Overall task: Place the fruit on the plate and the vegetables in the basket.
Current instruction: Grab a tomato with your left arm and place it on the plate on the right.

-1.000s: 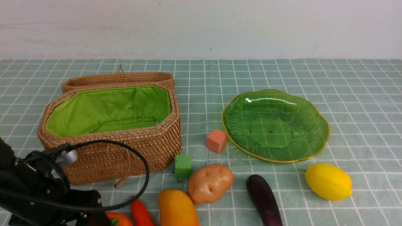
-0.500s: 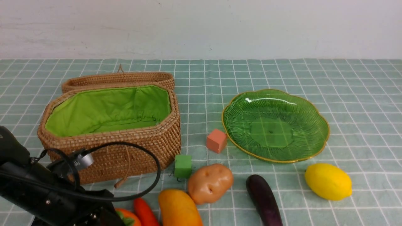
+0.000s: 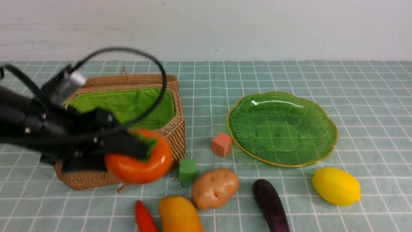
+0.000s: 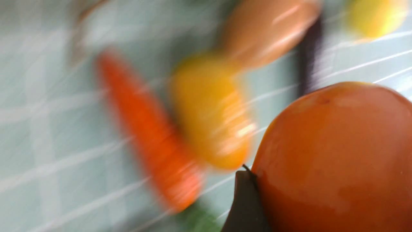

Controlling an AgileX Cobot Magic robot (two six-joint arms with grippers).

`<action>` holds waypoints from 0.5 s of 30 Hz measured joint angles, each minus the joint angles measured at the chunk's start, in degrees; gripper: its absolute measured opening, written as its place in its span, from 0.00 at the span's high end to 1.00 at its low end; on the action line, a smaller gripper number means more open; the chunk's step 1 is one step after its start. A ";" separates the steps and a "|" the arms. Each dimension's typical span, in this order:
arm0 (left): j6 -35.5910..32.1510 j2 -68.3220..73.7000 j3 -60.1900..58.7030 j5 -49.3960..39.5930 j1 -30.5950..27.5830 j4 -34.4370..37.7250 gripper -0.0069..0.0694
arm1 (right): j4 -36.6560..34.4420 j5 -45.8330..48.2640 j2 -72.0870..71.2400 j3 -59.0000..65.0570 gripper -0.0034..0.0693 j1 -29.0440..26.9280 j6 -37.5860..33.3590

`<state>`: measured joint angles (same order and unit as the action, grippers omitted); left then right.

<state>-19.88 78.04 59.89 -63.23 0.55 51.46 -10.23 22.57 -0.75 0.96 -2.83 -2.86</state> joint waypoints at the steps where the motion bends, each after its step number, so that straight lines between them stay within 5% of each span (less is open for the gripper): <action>1: -2.06 1.34 4.46 0.14 1.29 2.62 0.25 | 0.00 0.00 0.00 0.00 0.62 0.00 0.00; 15: -3.93 42.78 54.88 0.21 21.45 -1.03 0.25 | 0.00 0.00 0.00 0.00 0.62 0.00 0.00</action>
<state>-23.81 120.81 114.77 -63.03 22.01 50.43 -10.23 22.57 -0.75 0.96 -2.83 -2.86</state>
